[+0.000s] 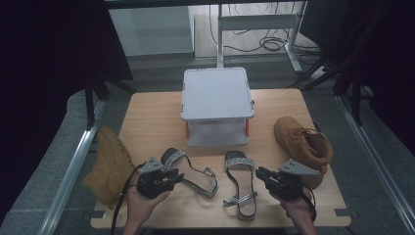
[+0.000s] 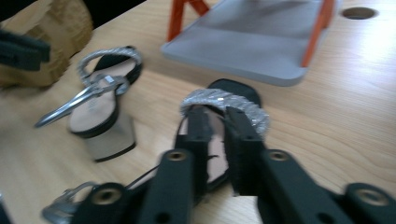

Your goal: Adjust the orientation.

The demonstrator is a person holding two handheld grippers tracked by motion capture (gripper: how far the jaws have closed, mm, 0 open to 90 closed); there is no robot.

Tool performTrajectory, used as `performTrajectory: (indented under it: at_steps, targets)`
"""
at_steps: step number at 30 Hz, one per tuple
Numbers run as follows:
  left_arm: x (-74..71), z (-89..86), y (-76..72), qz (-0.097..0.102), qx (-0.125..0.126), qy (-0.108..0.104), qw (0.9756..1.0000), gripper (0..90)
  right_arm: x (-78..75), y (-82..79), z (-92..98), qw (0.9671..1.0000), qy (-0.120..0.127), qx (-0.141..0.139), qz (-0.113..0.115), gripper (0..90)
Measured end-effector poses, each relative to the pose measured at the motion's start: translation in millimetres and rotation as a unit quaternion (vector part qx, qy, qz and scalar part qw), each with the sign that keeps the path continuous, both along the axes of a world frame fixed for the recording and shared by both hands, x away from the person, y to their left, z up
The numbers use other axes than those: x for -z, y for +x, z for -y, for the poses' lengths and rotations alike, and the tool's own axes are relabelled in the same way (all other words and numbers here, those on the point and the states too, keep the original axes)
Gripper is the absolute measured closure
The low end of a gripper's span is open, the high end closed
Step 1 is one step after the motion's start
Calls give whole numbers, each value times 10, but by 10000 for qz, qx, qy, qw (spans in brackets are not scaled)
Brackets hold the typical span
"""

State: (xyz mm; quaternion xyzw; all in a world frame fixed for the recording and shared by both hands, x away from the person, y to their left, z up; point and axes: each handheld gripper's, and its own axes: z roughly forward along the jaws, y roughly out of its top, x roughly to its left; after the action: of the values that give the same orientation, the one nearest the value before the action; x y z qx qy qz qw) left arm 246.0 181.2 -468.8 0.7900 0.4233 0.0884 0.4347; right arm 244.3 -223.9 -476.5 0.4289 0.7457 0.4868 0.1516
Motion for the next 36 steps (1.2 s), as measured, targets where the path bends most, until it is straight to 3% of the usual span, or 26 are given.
performTrajectory:
  at_steps: [1,6,11,20,24,25,26,28,30,36]
  targets:
    - [-12,-15,-15,26,-20,-1,10000,580,-5,-2,-38,9999,-67,-158,4,884]
    - [-93,-99,-54,165,-119,-63,9998,525,-25,7,-177,9989,-146,-437,-37,894]
    - [-131,-167,-74,201,-152,-143,9996,477,-27,51,-472,9949,-504,-851,-221,894]
    - [-155,-291,-81,219,-188,-261,9992,446,-41,264,-770,9889,-856,-1078,-556,894]
    - [-169,-384,-83,242,-301,-312,9988,445,-52,389,-933,9834,-1125,-1243,-692,894]
    - [-174,-404,-86,240,-341,-340,9986,445,-52,389,-933,9834,-1125,-1243,-692,894]
    - [-178,-423,-87,247,-372,-367,9983,446,-48,432,-1006,9811,-1251,-1268,-758,894]
    - [-183,-451,-88,259,-416,-405,9980,446,-41,456,-1039,9800,-1300,-1284,-783,894]
    - [-184,-466,-89,261,-430,-410,9979,446,-8,519,-1141,9760,-1469,-1341,-882,894]
    - [-206,-515,-103,298,-508,-443,9973,444,59,578,-1269,9709,-1607,-1448,-1027,894]
